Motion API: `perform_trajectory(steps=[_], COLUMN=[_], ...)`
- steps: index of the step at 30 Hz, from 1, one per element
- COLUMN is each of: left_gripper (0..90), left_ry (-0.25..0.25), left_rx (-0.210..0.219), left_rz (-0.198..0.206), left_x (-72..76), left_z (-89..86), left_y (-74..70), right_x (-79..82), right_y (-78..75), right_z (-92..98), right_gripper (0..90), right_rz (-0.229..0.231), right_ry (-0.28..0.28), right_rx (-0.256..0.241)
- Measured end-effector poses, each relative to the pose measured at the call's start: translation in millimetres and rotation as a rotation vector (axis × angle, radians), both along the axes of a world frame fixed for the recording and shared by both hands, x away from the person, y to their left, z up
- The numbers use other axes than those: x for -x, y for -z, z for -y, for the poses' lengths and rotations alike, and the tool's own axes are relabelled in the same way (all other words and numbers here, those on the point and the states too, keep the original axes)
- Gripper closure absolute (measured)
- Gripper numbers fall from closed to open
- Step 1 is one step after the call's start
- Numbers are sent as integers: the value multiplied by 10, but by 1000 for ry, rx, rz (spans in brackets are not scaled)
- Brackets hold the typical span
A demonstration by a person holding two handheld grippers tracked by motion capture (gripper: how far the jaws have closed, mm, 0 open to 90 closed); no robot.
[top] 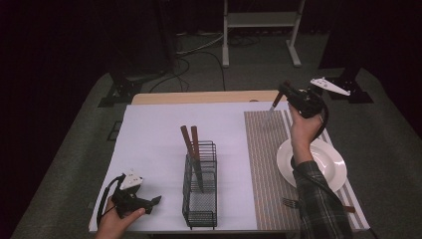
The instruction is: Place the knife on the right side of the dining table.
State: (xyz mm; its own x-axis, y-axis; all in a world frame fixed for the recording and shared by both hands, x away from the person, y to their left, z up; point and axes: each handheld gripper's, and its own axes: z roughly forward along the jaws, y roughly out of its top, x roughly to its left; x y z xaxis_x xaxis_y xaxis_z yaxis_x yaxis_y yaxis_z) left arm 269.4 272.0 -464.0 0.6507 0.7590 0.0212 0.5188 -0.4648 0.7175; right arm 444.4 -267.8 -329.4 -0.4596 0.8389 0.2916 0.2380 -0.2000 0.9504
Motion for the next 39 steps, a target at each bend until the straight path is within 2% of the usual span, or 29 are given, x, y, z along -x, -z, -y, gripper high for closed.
perform_trajectory(steps=[8,12,15,29,39], left_gripper=[0,0,0,0,0], left_ry=[0,0,0,0,0], left_rx=[-1,-1,0,0,0], left_rz=[1,1,0,0,0], left_x=[0,0,0,0,-1], left_z=[0,0,0,0,0], left_y=[0,0,0,0,0], right_x=[-56,-60,-65,-4,32], right_y=[242,319,375,398,425], right_z=[68,83,102,213,340], right_gripper=[798,798,797,787,754], right_rz=[-36,-41,-43,-53,-88], right_ry=[71,103,113,135,171], right_rx=[3,21,13,7,21])
